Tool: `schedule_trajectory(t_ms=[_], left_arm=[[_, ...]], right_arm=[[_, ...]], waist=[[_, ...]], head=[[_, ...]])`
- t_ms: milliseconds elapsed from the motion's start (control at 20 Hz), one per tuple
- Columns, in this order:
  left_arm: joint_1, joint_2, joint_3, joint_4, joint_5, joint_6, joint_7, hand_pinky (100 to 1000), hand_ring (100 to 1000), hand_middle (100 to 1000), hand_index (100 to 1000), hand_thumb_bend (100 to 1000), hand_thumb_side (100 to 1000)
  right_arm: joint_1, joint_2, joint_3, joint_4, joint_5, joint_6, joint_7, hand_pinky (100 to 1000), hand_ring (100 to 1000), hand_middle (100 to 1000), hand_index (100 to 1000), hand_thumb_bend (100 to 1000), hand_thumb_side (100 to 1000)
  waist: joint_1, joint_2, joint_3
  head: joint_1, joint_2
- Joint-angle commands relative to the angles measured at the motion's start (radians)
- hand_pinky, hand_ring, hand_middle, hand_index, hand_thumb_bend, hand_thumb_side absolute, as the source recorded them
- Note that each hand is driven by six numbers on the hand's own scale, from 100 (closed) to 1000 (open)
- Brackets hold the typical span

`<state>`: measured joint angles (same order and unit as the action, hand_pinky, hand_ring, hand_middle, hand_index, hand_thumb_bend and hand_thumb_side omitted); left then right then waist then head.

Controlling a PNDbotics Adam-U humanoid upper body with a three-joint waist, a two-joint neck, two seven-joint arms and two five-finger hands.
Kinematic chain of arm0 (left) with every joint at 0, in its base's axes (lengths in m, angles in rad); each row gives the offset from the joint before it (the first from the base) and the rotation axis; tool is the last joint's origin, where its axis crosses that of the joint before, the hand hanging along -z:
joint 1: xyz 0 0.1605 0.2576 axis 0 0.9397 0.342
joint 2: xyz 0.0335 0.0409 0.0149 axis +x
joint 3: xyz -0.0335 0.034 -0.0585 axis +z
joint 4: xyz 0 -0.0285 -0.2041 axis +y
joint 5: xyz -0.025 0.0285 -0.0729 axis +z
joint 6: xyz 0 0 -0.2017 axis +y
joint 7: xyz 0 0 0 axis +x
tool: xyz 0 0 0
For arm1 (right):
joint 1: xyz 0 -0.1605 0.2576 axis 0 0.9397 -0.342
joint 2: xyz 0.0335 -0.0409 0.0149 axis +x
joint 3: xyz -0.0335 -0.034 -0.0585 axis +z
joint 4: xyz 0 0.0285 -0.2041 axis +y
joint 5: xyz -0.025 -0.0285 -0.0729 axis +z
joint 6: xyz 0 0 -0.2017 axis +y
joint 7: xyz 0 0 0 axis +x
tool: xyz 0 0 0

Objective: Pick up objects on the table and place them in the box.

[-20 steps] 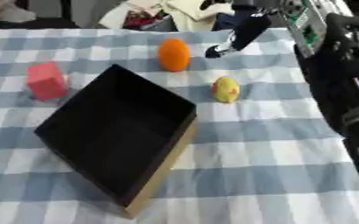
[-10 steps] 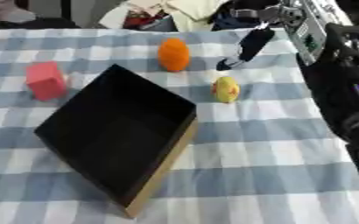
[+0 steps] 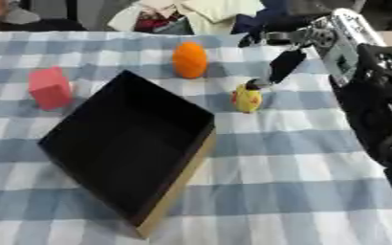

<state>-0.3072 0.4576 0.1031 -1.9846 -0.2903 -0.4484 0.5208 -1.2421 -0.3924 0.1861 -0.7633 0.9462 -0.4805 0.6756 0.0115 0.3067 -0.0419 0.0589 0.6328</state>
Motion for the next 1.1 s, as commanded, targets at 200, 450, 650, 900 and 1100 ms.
schedule_trajectory(t_ms=[200,450,650,900,1100], left_arm=[[-0.003,0.027,0.009,-0.015,0.0,0.002,-0.002,532,723,662,830,175,892],[-0.005,0.024,0.006,-0.015,0.002,0.001,-0.003,531,723,662,829,175,893],[-0.005,0.018,0.004,-0.015,0.004,0.001,-0.006,529,722,662,829,174,893],[-0.005,0.015,0.002,-0.015,0.005,0.003,-0.01,528,722,662,828,174,892],[-0.005,0.013,0.001,-0.015,0.006,0.002,-0.014,527,722,662,828,174,892]], right_arm=[[0.005,-0.043,0.002,-0.004,-0.043,-0.146,0.185,931,919,870,948,425,575],[0.032,-0.04,0.002,-0.017,-0.046,-0.11,0.132,915,906,849,933,440,573],[0.05,-0.024,0.021,-0.006,-0.015,-0.079,0.05,902,891,821,918,473,571],[0.057,-0.015,0.032,-0.009,0.002,-0.087,0.011,887,876,786,895,493,571],[0.061,-0.007,0.038,-0.004,0.02,-0.081,-0.011,877,869,767,878,492,575]], waist=[[0.001,-0.024,-0.002],[0.003,-0.022,0.002],[0.005,-0.021,0.007],[0.004,-0.018,0.008],[0.005,-0.017,0.011]], head=[[0.003,-0.003],[0.005,-0.007],[0.005,-0.008],[0.004,-0.006],[0.003,-0.009]])
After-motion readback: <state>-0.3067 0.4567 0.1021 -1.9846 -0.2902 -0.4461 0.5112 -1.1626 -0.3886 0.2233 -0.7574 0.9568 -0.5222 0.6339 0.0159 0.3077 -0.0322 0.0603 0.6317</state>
